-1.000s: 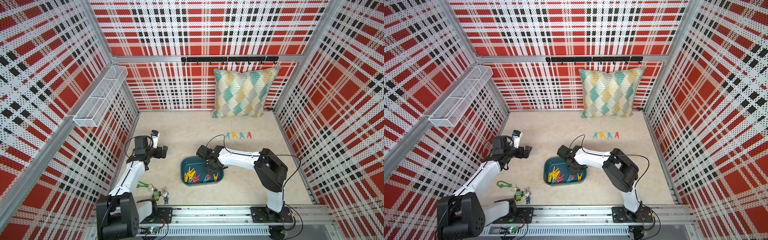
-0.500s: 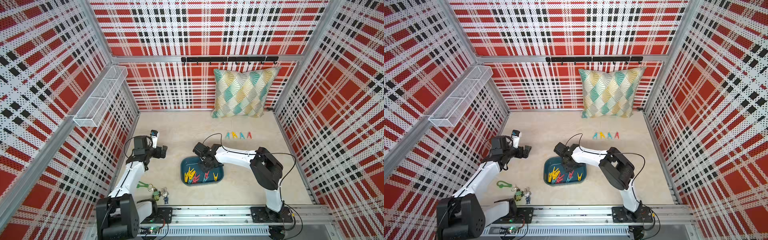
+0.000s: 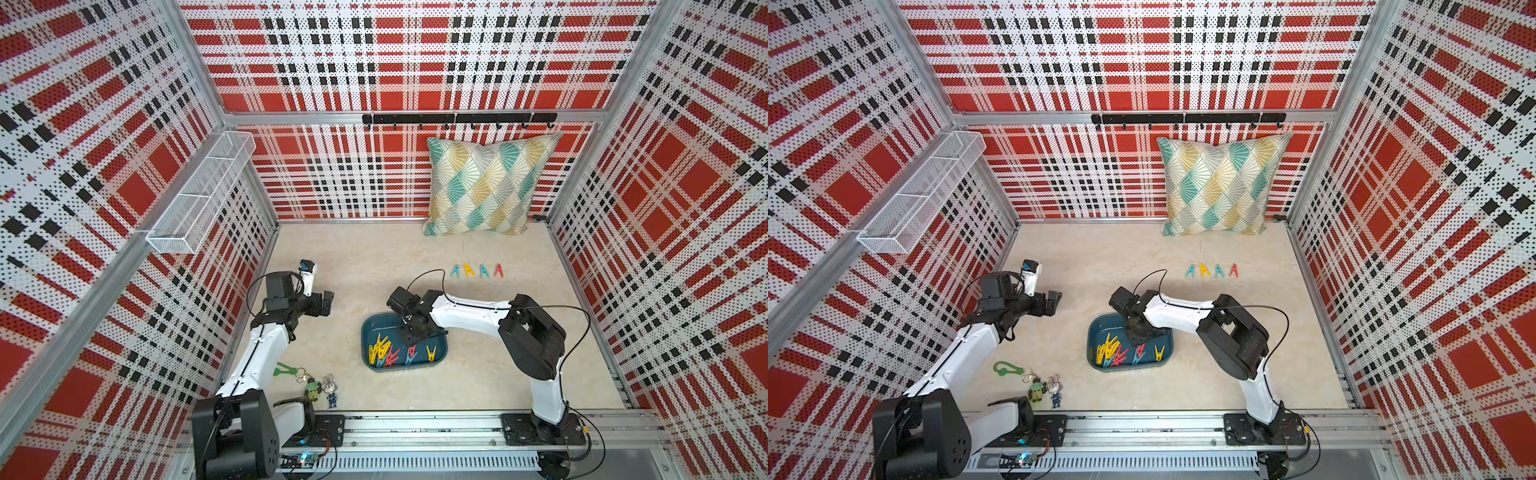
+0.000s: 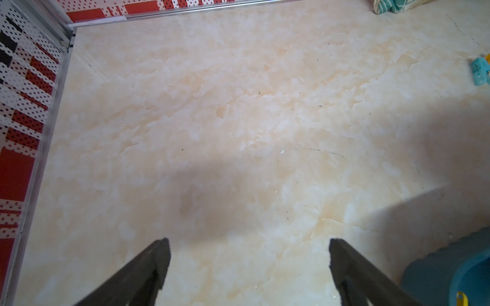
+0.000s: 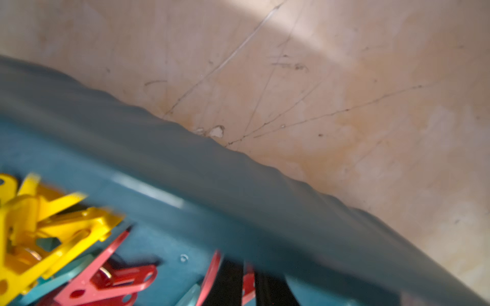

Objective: Take the clothespins out of the storage box
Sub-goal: Pick up the clothespin from the storage box.

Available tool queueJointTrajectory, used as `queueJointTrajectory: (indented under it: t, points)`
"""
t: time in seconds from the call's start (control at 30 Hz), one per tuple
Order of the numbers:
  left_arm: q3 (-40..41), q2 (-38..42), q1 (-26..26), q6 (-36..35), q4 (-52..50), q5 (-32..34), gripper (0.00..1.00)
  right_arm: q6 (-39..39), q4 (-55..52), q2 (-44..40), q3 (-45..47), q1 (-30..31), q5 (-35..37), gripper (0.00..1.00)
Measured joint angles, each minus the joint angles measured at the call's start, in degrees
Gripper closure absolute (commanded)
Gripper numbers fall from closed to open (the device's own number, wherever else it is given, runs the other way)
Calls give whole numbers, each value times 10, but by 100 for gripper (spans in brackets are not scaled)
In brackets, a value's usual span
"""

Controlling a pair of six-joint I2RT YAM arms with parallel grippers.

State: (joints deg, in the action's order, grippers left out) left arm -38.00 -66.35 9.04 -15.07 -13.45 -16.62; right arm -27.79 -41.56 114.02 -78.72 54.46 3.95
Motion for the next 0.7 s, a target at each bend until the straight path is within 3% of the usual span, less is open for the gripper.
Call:
queueJointTrajectory:
  t: [0.27,0.7]
  points:
    - [0,0,1,0,-1,-8,1,1,1,-18,0,1,1,97]
    - [0,0,3,0,-1,-11,1,12,9,-174,-3,-15,0,100]
